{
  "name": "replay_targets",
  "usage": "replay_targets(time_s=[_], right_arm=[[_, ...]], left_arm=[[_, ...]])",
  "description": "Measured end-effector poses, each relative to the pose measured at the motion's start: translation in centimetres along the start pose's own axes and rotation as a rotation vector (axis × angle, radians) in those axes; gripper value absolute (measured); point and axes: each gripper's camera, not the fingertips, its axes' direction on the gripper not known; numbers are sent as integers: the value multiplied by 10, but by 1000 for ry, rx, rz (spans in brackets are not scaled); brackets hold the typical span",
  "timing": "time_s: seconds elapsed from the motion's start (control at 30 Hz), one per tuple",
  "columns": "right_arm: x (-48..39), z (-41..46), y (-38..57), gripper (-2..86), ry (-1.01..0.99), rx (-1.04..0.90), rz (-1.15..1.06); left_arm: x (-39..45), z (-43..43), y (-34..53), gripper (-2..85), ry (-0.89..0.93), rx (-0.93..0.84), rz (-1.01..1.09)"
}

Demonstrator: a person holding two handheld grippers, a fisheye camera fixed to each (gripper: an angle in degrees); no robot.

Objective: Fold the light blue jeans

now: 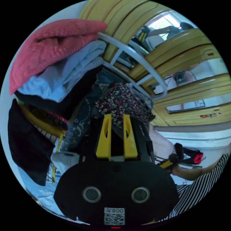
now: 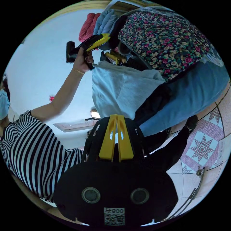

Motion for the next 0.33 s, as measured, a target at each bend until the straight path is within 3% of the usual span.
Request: replay_targets(time_s=[0.2, 0.33], right_arm=[[9, -14, 9, 1, -50, 19, 51], [2, -32, 6, 5, -58, 65, 43]], left_arm=[[17, 40, -36, 46, -136, -165, -6], [32, 39, -29, 23, -113, -145, -10]])
